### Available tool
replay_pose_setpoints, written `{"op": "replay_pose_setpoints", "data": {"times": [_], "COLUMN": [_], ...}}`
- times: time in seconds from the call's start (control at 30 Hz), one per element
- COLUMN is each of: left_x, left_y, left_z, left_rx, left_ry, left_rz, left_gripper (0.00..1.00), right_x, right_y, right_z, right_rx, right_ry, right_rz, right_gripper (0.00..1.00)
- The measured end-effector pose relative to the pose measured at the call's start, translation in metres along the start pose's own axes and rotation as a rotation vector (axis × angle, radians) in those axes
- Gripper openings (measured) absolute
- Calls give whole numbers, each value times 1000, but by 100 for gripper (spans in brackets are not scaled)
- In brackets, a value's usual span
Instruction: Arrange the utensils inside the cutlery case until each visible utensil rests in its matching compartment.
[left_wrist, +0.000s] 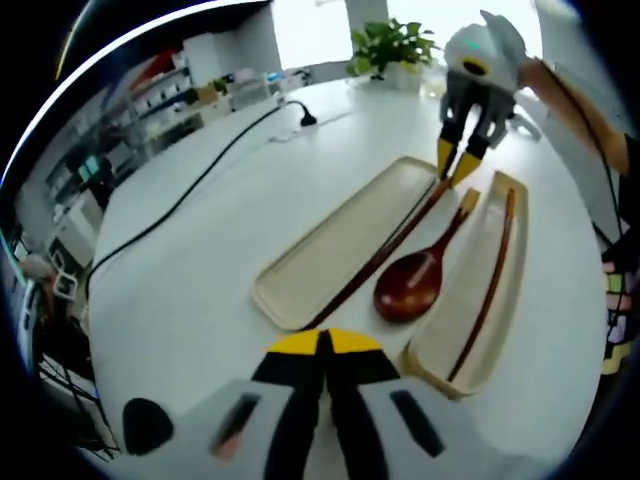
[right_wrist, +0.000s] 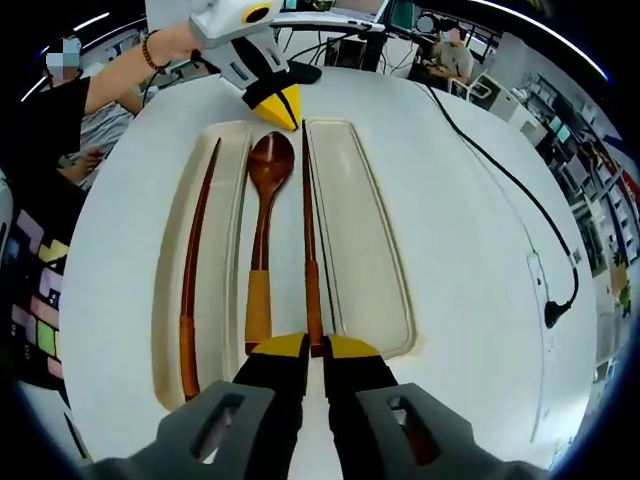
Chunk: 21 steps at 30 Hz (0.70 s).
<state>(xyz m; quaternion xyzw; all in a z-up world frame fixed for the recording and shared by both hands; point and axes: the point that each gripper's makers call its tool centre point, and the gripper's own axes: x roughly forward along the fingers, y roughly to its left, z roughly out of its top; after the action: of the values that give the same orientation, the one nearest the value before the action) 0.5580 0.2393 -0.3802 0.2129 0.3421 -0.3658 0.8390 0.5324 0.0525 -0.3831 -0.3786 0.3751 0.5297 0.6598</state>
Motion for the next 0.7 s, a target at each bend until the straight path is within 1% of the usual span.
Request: {"op": "replay_pose_setpoints", "data": {"times": [0.07,0.13,0.17,0.23,0.33,0.4,0.47,0.5,0.57,0.6,0.7], "left_x": [0,-3,-7,-9,-11,-11,-13,-13,-12,-12,-10], "left_y": [3,12,15,14,11,11,14,13,8,3,1], "left_z": [1,4,3,1,-1,-3,-4,-4,-5,-5,-4], "left_rx": [17,110,161,153,141,136,95,93,90,103,142], "left_ry": [-1,-11,-3,4,11,27,35,37,45,52,88], "left_rz": [-3,50,66,60,19,12,17,2,-28,-61,-93], "left_gripper": [0,0,1,8,14,18,23,25,23,22,22], "right_x": [0,-1,-1,-1,-1,-1,-1,-1,-2,-2,-2], "right_y": [0,1,1,2,2,2,3,3,3,3,3], "right_z": [0,-1,-1,-1,0,0,0,-1,-1,-1,-1], "right_rx": [-2,-6,-5,3,-7,-20,-29,-26,-25,-22,-27], "right_ry": [-7,-18,-22,-28,-25,-20,-17,-14,-13,-14,-18], "right_rz": [-1,0,1,2,2,2,1,1,2,2,7], "right_gripper": [4,4,4,4,4,4,4,4,4,4,4]}}
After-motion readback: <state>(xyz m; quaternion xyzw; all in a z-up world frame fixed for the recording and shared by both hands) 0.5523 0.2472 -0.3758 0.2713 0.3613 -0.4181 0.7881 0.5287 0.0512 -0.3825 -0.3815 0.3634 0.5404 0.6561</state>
